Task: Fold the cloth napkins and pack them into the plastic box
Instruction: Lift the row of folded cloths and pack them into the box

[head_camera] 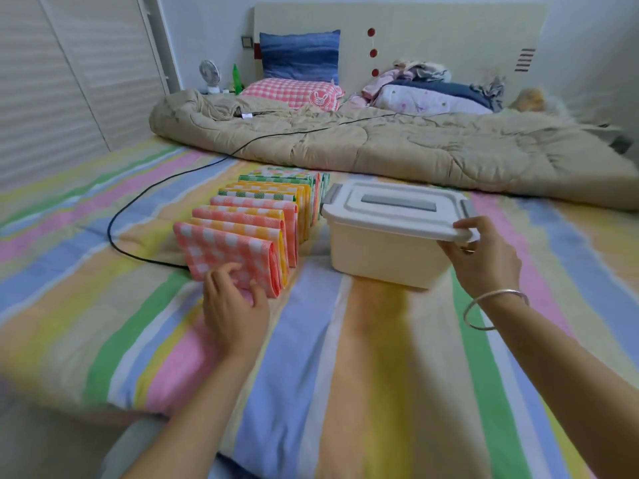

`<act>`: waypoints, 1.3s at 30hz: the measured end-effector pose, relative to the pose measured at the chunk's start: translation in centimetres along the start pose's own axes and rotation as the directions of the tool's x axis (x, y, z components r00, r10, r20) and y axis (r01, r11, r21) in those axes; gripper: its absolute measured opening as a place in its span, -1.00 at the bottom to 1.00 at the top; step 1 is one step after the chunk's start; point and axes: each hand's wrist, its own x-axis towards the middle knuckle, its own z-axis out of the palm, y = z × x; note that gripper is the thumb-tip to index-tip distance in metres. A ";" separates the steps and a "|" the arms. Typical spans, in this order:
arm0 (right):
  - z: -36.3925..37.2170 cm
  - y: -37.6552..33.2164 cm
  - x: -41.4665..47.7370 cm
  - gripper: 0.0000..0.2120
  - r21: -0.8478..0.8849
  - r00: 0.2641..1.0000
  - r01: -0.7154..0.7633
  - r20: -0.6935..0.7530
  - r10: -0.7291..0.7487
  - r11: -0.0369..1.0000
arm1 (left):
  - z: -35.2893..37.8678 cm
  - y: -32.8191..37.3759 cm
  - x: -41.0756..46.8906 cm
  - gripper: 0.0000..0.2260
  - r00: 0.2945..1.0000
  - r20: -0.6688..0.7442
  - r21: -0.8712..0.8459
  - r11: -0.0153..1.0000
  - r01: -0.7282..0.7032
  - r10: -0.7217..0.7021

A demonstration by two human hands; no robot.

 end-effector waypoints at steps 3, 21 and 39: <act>-1.5 0.6 -2.4 -0.74 0.023 1.000 0.005 0.023 -0.006 1.000 | -1.2 0.6 -0.8 -0.83 1.000 0.013 0.004 1.000 -0.005 0.005; -6.2 5.3 -5.6 -0.59 0.485 0.951 -0.307 0.120 0.286 0.819 | 3.2 16.8 0.4 -0.36 0.645 0.699 -0.022 0.893 0.450 -0.308; -5.5 6.2 -2.2 -0.71 0.196 0.897 -0.435 0.010 0.442 0.879 | 4.7 16.2 -1.6 -0.68 0.769 0.356 -0.179 0.769 0.614 -0.531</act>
